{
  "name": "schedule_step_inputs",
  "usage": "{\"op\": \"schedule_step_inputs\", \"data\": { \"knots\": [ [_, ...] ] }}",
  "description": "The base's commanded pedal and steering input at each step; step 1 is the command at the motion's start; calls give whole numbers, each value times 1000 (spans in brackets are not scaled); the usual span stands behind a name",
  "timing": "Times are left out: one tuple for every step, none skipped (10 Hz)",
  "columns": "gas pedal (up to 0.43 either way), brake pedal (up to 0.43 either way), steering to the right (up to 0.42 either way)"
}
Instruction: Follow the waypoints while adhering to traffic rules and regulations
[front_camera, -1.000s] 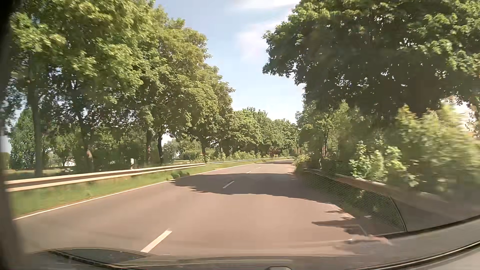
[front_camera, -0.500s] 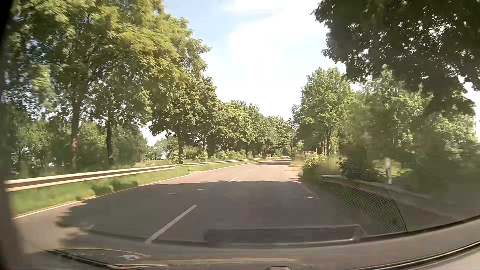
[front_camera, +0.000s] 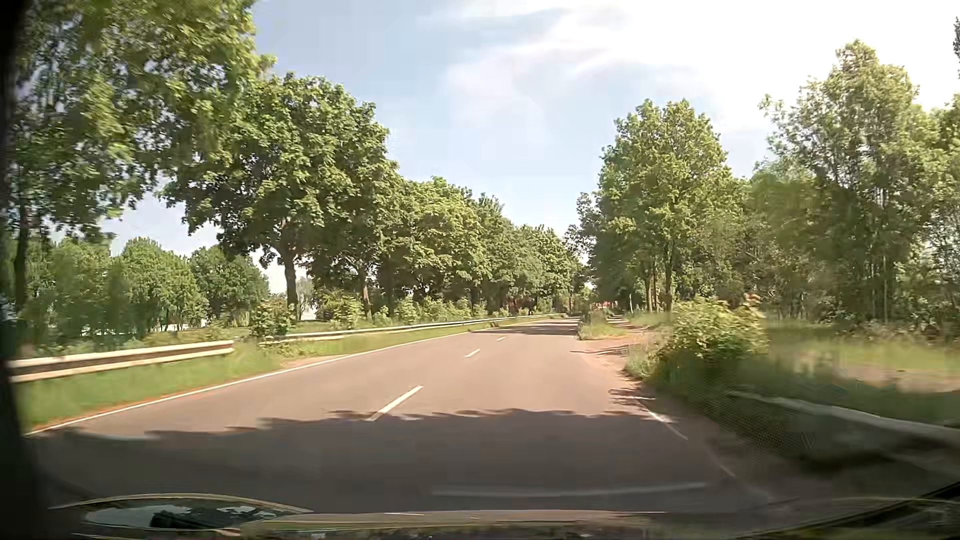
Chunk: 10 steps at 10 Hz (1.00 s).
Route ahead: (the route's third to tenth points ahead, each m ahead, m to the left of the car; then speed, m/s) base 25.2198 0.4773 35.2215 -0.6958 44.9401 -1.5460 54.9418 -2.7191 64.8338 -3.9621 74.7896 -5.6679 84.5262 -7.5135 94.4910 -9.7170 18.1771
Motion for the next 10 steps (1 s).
{"op": "schedule_step_inputs", "data": {
  "knots": [
    [209,0,12],
    [209,0,12],
    [209,0,12],
    [209,0,12],
    [209,0,11],
    [209,0,11],
    [209,0,11],
    [209,0,11],
    [209,0,11],
    [209,0,11]
  ]
}}
